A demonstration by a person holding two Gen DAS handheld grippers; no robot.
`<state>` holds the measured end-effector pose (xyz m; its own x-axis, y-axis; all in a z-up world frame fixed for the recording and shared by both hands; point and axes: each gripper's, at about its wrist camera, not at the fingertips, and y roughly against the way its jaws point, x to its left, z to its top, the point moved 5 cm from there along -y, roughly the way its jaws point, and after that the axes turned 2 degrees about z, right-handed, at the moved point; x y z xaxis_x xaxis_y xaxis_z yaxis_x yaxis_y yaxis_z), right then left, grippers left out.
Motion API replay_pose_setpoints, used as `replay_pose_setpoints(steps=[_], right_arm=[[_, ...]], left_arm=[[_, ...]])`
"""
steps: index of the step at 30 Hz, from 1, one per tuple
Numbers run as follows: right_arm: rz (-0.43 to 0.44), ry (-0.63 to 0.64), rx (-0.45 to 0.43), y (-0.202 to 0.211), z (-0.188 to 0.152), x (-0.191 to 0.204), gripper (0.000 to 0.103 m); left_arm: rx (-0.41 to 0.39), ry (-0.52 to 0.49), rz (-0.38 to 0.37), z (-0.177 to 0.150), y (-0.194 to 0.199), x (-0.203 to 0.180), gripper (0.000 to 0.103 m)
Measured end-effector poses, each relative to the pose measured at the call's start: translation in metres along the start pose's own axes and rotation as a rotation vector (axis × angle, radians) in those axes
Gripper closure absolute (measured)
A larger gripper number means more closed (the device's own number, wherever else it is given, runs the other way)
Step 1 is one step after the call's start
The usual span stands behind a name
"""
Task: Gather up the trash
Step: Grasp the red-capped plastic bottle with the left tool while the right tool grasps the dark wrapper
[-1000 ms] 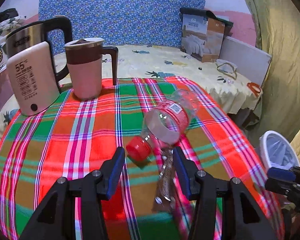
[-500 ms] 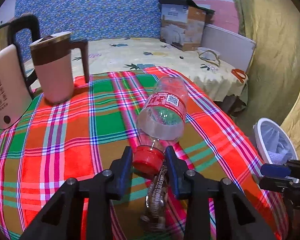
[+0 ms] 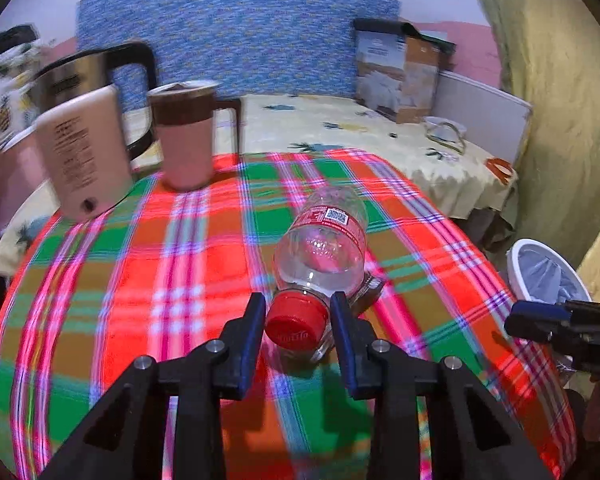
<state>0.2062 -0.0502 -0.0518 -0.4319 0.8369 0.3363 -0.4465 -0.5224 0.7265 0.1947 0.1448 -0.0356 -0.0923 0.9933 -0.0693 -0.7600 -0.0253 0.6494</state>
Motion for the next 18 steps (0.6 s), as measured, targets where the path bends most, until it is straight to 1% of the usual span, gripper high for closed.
replay_pose_setpoints(steps=[4, 6, 10, 16, 18], right_arm=[[0.010, 0.009, 0.007, -0.007, 0.003, 0.009, 0.065], [0.018, 0.016, 0.012, -0.012, 0.005, 0.016, 0.065], [0.029, 0.038, 0.024, -0.024, 0.009, 0.033, 0.065], [0.030, 0.047, 0.046, -0.052, 0.019, 0.051, 0.065], [0.025, 0.044, 0.053, -0.062, 0.022, 0.055, 0.065]], left_arm=[[0.005, 0.070, 0.067, -0.020, 0.015, 0.018, 0.068], [0.001, 0.103, 0.084, -0.027, 0.022, 0.025, 0.068], [-0.007, 0.149, 0.074, -0.037, 0.033, 0.035, 0.068], [-0.026, 0.161, 0.046, -0.038, 0.040, 0.045, 0.067], [-0.041, 0.161, 0.037, -0.037, 0.043, 0.047, 0.056]])
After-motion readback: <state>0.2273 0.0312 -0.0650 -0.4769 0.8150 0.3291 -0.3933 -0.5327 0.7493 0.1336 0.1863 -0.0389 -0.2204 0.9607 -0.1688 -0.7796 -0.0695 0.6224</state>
